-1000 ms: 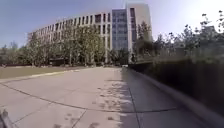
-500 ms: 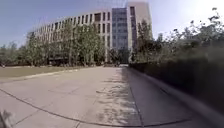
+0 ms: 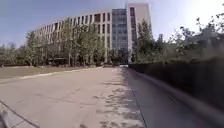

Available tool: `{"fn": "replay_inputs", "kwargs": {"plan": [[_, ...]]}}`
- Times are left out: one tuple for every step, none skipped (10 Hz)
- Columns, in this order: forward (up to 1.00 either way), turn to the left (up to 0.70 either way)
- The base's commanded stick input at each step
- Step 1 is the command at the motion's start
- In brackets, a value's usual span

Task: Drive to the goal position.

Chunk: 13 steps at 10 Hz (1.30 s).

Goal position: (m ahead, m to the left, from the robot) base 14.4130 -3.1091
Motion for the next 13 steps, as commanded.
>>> {"fn": "replay_inputs", "kwargs": {"plan": [[0.70,0.00],[0.70,0.00],[0.70,0.00],[0.70,0.00],[0.70,0.00],[0.70,0.00],[0.70,0.00],[0.70,0.00],[0.70,0.00],[0.70,0.00],[0.70,0.00],[0.70,0.00],[0.70,0.00]]}}
